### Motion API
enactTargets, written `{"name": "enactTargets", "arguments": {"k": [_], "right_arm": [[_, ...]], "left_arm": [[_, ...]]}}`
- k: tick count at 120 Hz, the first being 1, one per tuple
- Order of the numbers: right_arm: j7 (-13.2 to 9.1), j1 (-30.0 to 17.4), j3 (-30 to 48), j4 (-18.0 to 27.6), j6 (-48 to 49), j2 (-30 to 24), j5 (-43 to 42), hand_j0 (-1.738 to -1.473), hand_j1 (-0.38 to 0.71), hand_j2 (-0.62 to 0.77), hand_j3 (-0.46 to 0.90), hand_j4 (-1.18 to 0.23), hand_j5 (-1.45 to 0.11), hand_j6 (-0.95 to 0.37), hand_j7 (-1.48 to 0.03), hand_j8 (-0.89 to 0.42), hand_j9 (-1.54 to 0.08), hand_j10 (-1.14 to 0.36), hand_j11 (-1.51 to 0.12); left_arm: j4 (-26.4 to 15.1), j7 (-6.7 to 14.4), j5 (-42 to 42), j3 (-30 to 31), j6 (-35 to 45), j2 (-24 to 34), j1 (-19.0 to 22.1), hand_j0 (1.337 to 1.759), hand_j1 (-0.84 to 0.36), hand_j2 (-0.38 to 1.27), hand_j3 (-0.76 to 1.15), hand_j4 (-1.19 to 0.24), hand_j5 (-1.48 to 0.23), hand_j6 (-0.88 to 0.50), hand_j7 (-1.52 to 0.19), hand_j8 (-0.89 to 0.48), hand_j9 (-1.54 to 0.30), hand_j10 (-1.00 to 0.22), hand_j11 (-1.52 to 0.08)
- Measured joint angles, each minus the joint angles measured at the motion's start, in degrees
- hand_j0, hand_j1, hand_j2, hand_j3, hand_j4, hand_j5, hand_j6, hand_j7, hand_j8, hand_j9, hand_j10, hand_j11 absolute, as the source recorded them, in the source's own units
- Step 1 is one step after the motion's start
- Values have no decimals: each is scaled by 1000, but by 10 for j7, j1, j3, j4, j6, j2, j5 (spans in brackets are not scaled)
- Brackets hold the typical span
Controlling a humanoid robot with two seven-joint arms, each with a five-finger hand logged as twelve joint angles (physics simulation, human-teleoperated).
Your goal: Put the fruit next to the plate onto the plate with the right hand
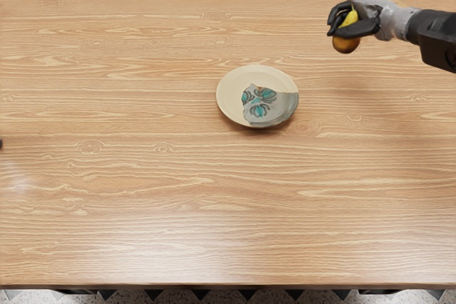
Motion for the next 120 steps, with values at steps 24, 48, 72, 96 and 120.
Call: {"name": "enactTargets", "arguments": {"k": [24, 48, 72, 96, 120], "right_arm": [[0, 0, -10, 13, 5, 113, -4, -1633, 509, -169, 0, -870, -1132, -870, -1129, -495, -1138, -207, -1204], [-28, -7, -19, 6, 7, 142, 7, -1633, 406, -165, 0, -728, -1002, -746, -968, -550, -1001, -226, -1053], [-60, -24, -15, 0, 7, 148, 36, -1649, -51, -64, 0, -287, -393, -294, -380, -220, -393, -98, -412], [-63, -19, 69, 3, 7, 9, 48, -1655, -222, -26, 0, -122, -164, -124, -159, -96, -164, -50, -171], [-64, -48, 88, 14, 7, -109, 50, -1657, -287, -11, 0, -59, -78, -60, -76, -49, -78, -31, -81]], "left_arm": [[0, 0, 0, 0, 0, 0, 0, 1658, 349, -1, 0, 0, 0, 0, 0, 0, 0, 0, 0], [0, 0, 0, 0, 0, 0, 0, 1658, 349, -1, 0, 0, 0, 0, 0, 0, 0, 0, 0], [0, 0, 0, 0, 0, 0, 0, 1658, 349, 0, 0, 0, 0, 0, 0, 0, 0, 0, 0], [0, 0, 0, 0, 0, 0, 0, 1658, 349, 0, 0, 0, 0, 0, 0, 0, 0, 0, 0], [0, 3, 0, 2, 0, 0, 7, 1658, 349, 0, 0, 0, 0, 0, 0, 0, 0, 0, 0]]}}
